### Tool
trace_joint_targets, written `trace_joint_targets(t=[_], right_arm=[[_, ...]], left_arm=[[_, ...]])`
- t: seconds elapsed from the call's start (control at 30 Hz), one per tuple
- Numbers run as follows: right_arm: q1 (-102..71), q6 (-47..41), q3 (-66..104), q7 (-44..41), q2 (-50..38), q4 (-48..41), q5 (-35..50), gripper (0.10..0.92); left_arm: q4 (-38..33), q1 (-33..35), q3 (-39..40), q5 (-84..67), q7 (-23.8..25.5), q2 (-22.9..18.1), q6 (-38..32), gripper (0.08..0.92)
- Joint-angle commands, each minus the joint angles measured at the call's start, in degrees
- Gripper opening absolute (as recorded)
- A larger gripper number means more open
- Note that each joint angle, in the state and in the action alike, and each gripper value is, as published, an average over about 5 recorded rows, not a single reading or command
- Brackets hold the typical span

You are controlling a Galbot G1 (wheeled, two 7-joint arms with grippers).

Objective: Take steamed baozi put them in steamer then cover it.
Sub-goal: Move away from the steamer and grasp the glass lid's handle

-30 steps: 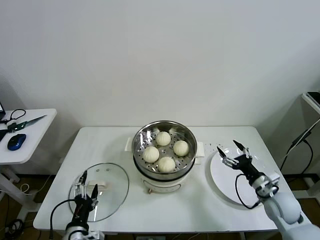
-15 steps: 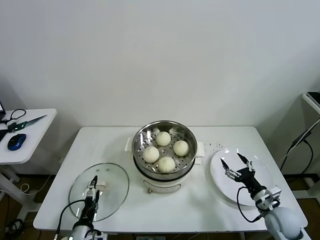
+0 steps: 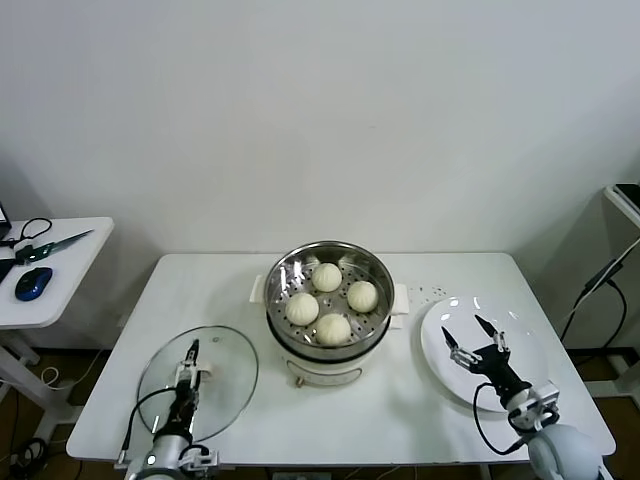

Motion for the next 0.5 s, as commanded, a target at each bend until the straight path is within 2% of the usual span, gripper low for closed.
trace_joint_targets(t=[0.03, 0.27, 0.5], right_arm=[[-0.31, 0.28, 0.12, -0.45, 0.73, -0.38, -2.19, 0.823], [-0.17, 0.74, 0.11, -1.11, 1.15, -1.04, -3.35, 0.823], [0.55, 0.86, -0.22, -1.53, 1.80, -1.42, -3.94, 0.823]], left_arm=[[5.04, -4.52, 0.43, -1.01, -4.29, 0.90, 0.86, 0.823], [6.03, -4.56, 0.46, -2.47, -3.96, 1.31, 0.21, 0.801], [6.63, -4.37, 0.59, -2.85, -2.99, 1.20, 0.02, 0.611]])
